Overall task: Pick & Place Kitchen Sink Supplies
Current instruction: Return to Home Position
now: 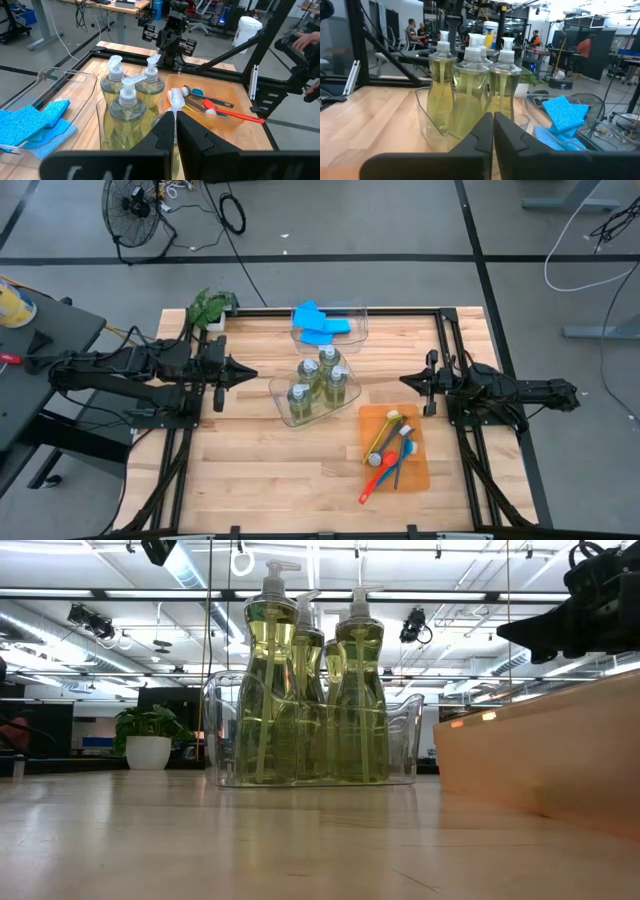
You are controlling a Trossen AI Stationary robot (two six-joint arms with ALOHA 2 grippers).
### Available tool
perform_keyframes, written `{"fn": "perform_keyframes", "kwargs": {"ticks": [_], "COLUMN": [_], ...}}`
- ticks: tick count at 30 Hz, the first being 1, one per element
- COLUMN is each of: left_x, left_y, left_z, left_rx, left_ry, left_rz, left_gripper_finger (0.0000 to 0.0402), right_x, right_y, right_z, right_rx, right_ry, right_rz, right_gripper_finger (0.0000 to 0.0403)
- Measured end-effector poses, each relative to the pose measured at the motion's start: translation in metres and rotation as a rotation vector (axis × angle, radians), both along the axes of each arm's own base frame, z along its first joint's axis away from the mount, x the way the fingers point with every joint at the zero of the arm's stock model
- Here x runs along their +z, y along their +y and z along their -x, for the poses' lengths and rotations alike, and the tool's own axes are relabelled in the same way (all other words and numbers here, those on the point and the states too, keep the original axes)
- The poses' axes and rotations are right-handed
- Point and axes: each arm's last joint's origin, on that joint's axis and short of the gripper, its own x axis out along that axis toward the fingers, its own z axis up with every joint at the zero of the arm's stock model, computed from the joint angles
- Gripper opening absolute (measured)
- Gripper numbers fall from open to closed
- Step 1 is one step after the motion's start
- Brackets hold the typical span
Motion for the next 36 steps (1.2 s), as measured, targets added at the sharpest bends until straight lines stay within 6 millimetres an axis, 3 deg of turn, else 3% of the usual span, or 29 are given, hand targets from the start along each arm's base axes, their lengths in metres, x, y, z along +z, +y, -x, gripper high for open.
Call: {"fn": "perform_keyframes", "kwargs": {"ticks": [36], "left_x": [0.0000], "left_y": [-0.0001], "left_z": [0.0000], "left_rx": [0.000], "left_ry": [0.000], "left_rz": [0.000], "left_gripper_finger": [0.0023], "right_x": [-0.0010], "right_y": [0.0007], "right_z": [-0.0007], "right_rx": [0.025], "right_ry": [0.009], "right_rz": [-0.022], "right_gripper_finger": [0.0015]}}
